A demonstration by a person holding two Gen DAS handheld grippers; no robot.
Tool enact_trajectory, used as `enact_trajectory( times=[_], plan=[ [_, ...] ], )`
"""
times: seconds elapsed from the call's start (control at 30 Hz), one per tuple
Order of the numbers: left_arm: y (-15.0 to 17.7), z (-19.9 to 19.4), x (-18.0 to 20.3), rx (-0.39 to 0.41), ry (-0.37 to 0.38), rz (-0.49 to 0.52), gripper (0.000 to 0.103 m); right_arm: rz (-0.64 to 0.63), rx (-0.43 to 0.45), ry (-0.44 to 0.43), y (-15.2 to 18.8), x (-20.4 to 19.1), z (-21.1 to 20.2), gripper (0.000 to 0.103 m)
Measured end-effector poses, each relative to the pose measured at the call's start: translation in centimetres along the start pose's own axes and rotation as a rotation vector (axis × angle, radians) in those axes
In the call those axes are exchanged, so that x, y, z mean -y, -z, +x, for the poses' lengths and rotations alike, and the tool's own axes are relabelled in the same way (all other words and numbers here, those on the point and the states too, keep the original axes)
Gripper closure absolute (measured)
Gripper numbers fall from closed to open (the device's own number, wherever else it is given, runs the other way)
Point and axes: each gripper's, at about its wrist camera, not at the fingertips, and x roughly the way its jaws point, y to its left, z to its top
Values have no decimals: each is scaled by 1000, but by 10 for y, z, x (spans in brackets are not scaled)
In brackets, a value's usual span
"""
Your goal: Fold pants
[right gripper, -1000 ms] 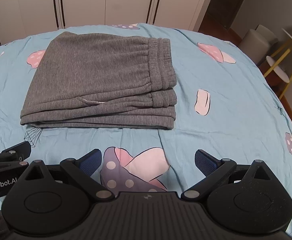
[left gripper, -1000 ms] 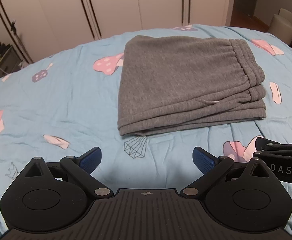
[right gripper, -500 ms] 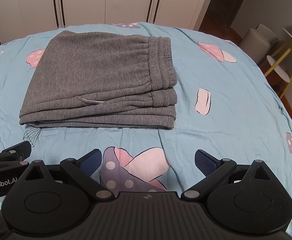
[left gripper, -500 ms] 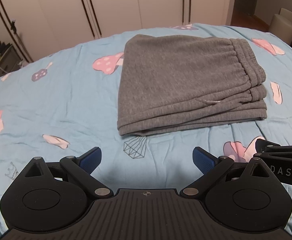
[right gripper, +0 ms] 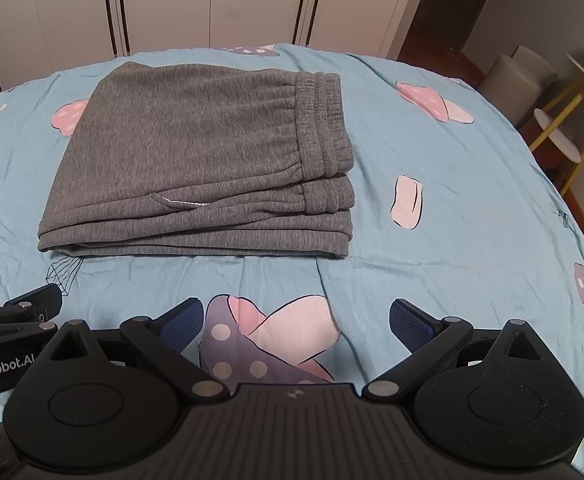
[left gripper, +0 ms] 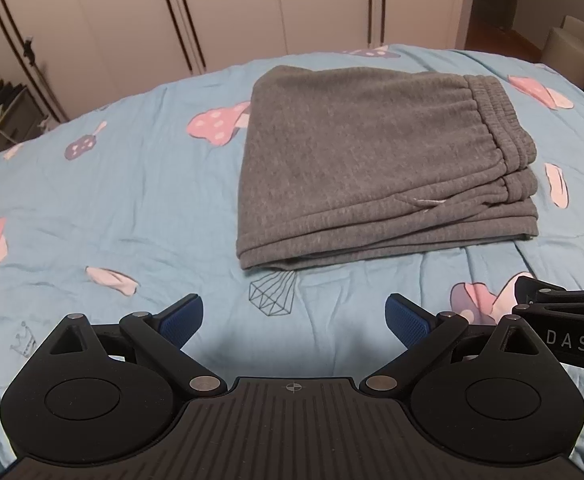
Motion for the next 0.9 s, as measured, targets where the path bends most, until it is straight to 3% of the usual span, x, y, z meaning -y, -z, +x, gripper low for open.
enact_trajectory(
  times=[0.9],
  plan=[
    [-1, 5, 0, -5, -4, -1, 3, -2, 10, 14, -1, 0, 3, 3]
  ],
)
